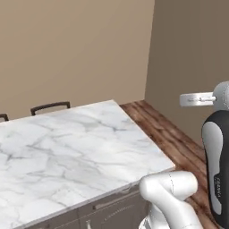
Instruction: Open the cabinet directly in front. Then move the beer and the cup to the dining counter with the candle on it.
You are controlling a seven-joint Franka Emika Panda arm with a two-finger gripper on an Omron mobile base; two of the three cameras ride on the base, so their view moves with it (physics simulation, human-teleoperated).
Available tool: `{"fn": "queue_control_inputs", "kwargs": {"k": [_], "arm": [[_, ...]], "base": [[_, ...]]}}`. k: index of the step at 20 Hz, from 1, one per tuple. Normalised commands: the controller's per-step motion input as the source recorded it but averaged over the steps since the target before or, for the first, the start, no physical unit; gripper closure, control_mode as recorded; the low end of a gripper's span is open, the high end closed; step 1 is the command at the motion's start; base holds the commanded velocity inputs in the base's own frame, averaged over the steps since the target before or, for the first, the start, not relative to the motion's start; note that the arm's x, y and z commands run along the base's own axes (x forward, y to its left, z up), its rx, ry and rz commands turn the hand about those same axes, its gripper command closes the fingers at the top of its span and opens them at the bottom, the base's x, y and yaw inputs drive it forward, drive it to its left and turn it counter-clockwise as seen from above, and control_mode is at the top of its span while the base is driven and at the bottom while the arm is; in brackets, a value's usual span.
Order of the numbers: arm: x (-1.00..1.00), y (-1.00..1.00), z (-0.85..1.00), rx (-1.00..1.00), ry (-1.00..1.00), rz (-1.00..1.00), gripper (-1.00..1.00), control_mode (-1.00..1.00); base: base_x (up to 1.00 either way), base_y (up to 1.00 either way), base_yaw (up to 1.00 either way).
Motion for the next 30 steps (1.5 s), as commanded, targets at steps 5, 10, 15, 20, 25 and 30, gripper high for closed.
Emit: {"fn": "queue_control_inputs", "kwargs": {"k": [5,10,15,20,25,30], "arm": [[0.00,0.00,0.00,0.00,0.00,0.00,-1.00,1.00],[0.00,0.00,0.00,0.00,0.00,0.00,-1.00,1.00],[0.00,0.00,0.00,0.00,0.00,0.00,-1.00,1.00],[0.00,0.00,0.00,0.00,0.00,0.00,-1.00,1.00],[0.00,0.00,0.00,0.00,0.00,0.00,-1.00,1.00],[0.00,0.00,0.00,0.00,0.00,0.00,-1.00,1.00]], "base": [[0.13,-1.00,0.05],[-0.62,-0.72,0.51],[-0.57,-0.22,0.75],[-0.26,0.00,0.89],[-0.19,0.00,0.90],[-0.16,0.00,0.90]]}}
